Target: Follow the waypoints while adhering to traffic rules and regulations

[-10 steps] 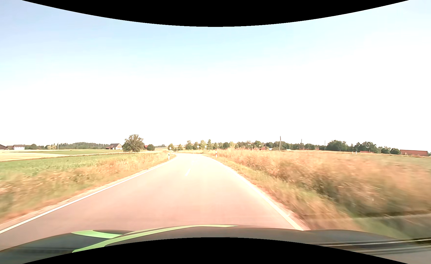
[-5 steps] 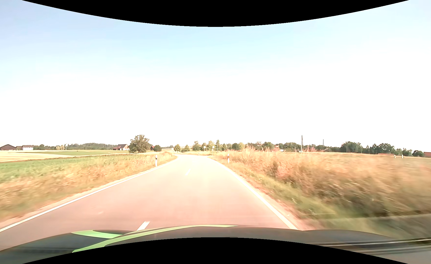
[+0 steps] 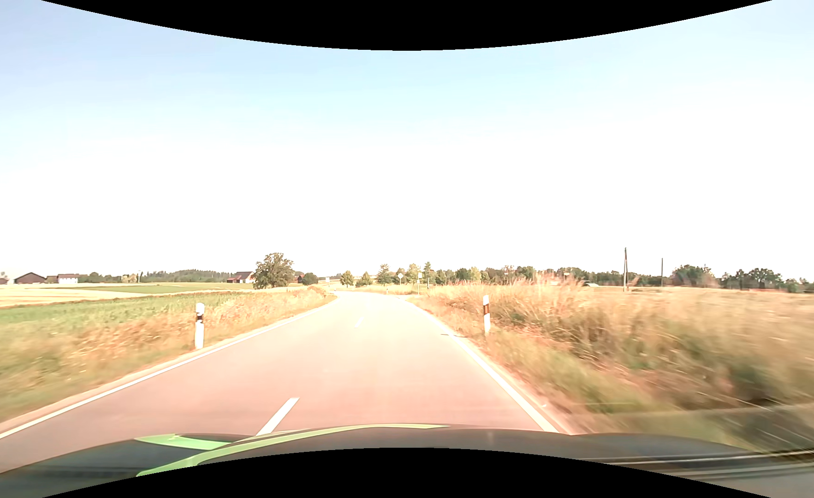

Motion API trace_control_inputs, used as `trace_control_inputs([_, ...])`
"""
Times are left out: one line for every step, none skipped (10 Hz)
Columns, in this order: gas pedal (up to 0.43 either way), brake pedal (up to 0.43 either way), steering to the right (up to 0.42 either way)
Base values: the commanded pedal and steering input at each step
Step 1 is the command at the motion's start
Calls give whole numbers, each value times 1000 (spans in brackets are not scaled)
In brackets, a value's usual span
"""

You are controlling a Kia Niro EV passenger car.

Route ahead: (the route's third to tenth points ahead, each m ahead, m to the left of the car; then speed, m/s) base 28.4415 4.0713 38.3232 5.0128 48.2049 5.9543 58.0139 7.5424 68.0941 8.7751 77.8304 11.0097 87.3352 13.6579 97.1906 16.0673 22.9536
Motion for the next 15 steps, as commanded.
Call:
trace_control_inputs([110,0,-18])
trace_control_inputs([110,0,-18])
trace_control_inputs([110,0,-18])
trace_control_inputs([110,0,-18])
trace_control_inputs([110,0,-18])
trace_control_inputs([110,0,-19])
trace_control_inputs([110,0,-19])
trace_control_inputs([110,0,-20])
trace_control_inputs([110,0,-20])
trace_control_inputs([110,0,-20])
trace_control_inputs([110,0,-20])
trace_control_inputs([110,0,-20])
trace_control_inputs([110,0,-20])
trace_control_inputs([110,0,-20])
trace_control_inputs([110,0,-20])
